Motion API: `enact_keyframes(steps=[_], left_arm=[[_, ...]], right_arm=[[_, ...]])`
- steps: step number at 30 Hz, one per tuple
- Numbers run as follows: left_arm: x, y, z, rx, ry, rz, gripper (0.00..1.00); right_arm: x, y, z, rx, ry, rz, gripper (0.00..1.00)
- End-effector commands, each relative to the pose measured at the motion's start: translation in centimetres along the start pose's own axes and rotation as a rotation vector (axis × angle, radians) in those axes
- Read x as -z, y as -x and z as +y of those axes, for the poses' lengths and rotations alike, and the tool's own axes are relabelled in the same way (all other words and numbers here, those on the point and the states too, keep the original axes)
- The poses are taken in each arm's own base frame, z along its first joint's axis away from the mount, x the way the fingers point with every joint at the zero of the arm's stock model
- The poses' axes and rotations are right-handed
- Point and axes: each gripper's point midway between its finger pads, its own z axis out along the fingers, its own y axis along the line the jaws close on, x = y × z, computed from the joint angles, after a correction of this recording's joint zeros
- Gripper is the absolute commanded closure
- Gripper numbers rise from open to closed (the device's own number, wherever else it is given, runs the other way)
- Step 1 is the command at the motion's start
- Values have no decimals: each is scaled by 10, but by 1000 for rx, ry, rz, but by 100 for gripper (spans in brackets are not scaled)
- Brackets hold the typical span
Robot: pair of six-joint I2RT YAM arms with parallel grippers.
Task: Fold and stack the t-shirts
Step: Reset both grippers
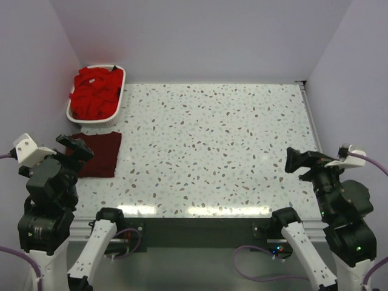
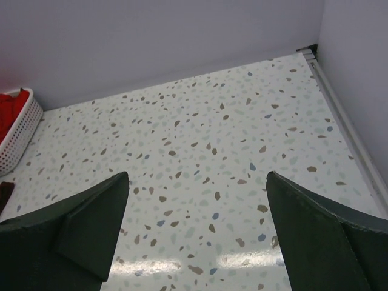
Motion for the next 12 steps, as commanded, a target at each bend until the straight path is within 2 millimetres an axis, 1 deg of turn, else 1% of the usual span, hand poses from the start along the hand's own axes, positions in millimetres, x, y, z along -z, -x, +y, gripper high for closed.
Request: enact_keyframes(steps=[1,6,10,11,12], left_arm=[[-7,-15,24,-19,129,12,0],[-16,-28,19,-34,114,40,0],[-20,-30,16,-40,113,48,0],[-21,-31,16,-44,115,50,0],[-25,-36,16,-57,120,63,0]], right_arm=[[-3,-4,-12,48,-48,-19,1],[-4,-10,-13,54,-51,-9,1],[-12,-19,-13,61,-63,39,1],[-14,-19,-12,60,-60,39,1],[-17,-23,-11,61,-56,47,1]])
